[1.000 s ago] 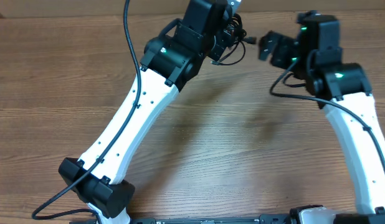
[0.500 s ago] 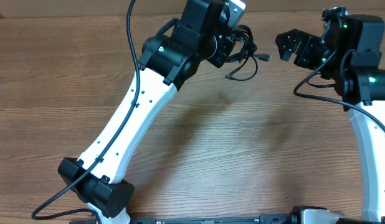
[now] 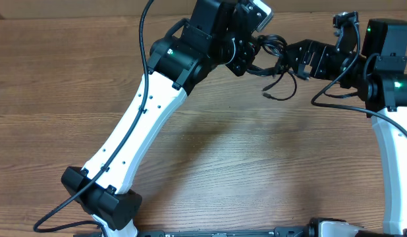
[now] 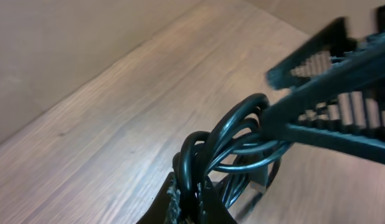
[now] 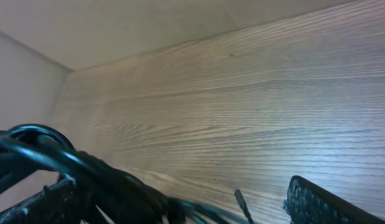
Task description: Untangle cables
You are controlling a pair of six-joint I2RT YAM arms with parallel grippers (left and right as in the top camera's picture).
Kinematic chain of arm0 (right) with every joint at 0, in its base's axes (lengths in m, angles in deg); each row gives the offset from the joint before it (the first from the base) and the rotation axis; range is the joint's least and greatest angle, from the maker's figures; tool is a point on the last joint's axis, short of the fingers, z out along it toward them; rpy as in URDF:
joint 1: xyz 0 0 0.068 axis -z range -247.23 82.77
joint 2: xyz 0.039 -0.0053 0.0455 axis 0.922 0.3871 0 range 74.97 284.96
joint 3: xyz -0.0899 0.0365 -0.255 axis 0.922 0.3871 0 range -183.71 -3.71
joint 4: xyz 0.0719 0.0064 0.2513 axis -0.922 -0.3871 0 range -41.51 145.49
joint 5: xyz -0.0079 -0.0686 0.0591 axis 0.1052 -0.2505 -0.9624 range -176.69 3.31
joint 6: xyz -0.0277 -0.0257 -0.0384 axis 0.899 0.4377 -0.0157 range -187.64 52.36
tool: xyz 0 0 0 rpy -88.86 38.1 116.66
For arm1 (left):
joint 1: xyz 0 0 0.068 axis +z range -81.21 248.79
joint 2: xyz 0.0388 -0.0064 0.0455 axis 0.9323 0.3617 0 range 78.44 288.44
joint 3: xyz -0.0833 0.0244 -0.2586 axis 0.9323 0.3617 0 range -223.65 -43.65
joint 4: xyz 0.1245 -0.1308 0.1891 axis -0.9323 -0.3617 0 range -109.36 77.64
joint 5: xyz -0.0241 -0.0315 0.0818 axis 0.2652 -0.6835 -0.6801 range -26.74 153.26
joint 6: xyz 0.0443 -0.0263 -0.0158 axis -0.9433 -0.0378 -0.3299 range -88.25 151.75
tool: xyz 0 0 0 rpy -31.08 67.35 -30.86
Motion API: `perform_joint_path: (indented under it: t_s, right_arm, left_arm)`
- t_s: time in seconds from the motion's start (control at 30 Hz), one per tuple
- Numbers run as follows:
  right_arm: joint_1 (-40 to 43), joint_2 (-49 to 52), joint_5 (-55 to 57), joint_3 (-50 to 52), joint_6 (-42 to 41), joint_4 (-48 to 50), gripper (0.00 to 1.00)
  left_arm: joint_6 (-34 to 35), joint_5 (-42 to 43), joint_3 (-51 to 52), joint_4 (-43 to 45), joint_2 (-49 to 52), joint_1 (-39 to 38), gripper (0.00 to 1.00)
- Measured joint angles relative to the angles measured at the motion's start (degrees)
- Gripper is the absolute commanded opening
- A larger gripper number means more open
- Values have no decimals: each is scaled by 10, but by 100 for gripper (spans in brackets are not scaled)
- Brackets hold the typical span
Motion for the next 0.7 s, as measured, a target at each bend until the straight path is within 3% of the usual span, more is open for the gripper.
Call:
perform_joint_path:
  t_s: [0.2, 0.37, 0.53, 0.7]
  right_arm:
    - [0, 0, -24, 0, 13, -4, 66]
    - [-1, 0, -36, -1, 21, -4, 56]
    - [-1, 0, -48, -1, 23, 0, 38]
    - [-1, 0, -68, -1, 24, 5, 30]
  left_arm:
    - [0, 34, 0, -14, 0, 0, 4]
    - [0, 47, 0, -28, 0, 0, 4]
    - [0, 51, 0, -29, 0, 0, 4]
    - [0, 53, 0, -30, 0, 0, 4]
